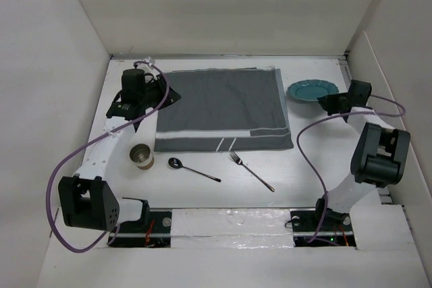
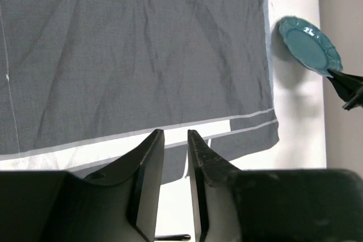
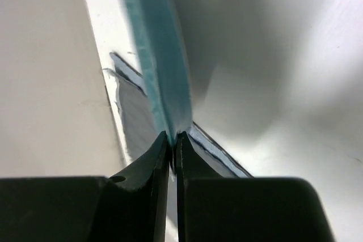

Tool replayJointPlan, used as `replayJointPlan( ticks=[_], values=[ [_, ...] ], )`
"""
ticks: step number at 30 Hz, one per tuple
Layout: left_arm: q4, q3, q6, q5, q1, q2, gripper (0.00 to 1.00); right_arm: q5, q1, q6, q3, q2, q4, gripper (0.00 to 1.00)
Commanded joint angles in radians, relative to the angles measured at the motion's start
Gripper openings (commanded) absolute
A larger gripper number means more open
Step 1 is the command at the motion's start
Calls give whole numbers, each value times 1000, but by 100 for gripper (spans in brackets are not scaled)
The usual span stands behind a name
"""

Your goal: Set the dinner table for one person

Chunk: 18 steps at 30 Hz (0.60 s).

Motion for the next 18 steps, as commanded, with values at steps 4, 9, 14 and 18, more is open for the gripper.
replayJointPlan(
  ticks=[4,9,14,18],
  values=[
    [-66,195,83,70,-3,23,24,-127,-3,-196,17,-256,136,0],
    [-96,286,81,101,-3,23,29,-307,161,-232,-12,-344,204,0],
    [-133,324,80,142,-3,-20,34,-410,333,-185,-27,-263,299,0],
    [-194,326,109,141,-3,-106,41,-380,496,-173,38,-132,325,0]
  ],
)
